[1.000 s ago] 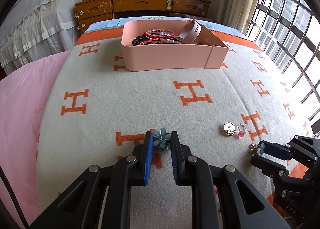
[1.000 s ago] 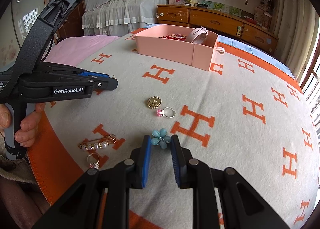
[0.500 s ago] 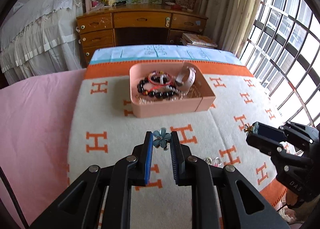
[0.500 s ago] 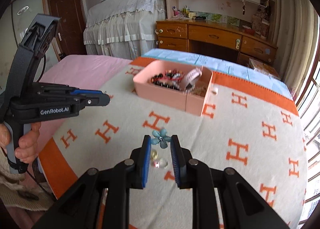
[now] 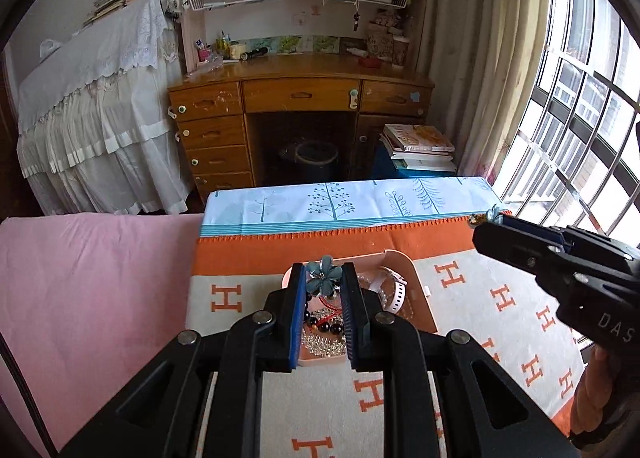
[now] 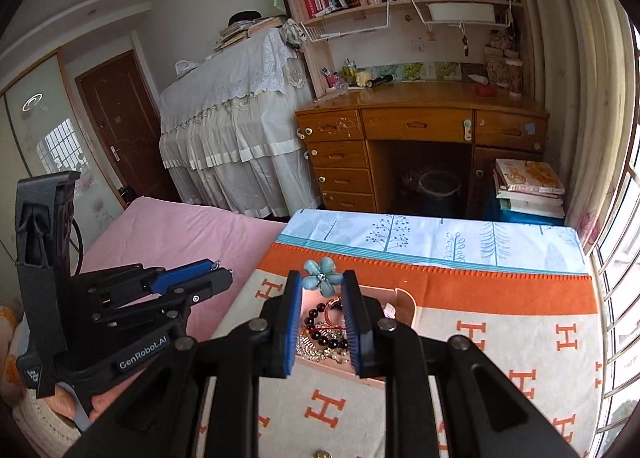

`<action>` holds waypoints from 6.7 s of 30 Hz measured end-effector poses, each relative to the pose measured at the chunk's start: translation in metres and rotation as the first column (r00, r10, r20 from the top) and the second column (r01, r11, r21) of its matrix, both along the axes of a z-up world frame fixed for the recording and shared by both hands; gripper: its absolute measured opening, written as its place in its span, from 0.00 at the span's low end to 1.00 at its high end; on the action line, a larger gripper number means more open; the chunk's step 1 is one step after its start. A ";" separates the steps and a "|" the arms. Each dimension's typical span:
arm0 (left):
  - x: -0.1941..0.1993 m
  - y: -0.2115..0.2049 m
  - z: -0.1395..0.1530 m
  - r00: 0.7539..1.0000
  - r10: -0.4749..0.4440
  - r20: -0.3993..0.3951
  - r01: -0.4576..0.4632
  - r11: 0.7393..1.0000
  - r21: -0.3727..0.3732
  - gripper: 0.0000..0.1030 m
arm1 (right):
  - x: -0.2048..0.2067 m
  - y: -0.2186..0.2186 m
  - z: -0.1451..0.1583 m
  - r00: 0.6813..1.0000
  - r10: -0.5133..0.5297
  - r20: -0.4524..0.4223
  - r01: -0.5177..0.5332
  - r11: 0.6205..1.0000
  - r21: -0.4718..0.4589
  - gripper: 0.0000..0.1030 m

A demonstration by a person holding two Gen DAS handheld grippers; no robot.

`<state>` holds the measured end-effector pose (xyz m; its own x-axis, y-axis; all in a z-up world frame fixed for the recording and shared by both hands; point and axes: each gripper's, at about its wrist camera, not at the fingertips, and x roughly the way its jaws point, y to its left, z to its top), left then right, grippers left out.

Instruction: Organize jewelry

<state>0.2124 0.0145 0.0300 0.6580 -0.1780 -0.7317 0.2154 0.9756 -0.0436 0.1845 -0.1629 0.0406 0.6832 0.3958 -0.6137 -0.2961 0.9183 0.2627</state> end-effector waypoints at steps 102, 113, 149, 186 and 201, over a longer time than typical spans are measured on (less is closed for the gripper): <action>-0.153 -0.018 -0.170 0.878 -0.183 -0.443 0.178 0.983 -0.053 0.05 | -0.172 -0.023 -0.189 0.961 -0.046 -0.273 0.024 0.996 -0.082 0.26; -0.134 0.034 -0.166 0.895 -0.126 -0.428 0.060 0.984 -0.165 0.05 | -0.132 0.022 -0.178 0.985 0.070 -0.159 -0.111 0.959 -0.263 0.35; -0.112 0.056 -0.194 0.847 -0.138 -0.514 -0.008 0.962 -0.271 0.26 | -0.098 0.039 -0.186 0.966 0.138 -0.221 -0.200 0.935 -0.292 0.18; -0.096 -0.002 -0.177 0.844 -0.103 -0.526 0.063 0.994 -0.094 0.01 | -0.113 0.006 -0.161 0.983 0.102 -0.151 -0.127 0.978 -0.164 0.19; -0.105 -0.058 -0.187 0.820 -0.105 -0.563 0.172 0.983 0.068 0.26 | -0.119 0.002 -0.156 0.984 0.103 -0.144 -0.125 0.980 -0.156 0.19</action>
<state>0.1072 -0.0436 -0.1570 0.1096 -0.1321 -0.9852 0.3209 0.9428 -0.0908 0.0658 -0.1607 -0.1155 0.5460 0.3526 -0.7600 -0.3733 0.9145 0.1561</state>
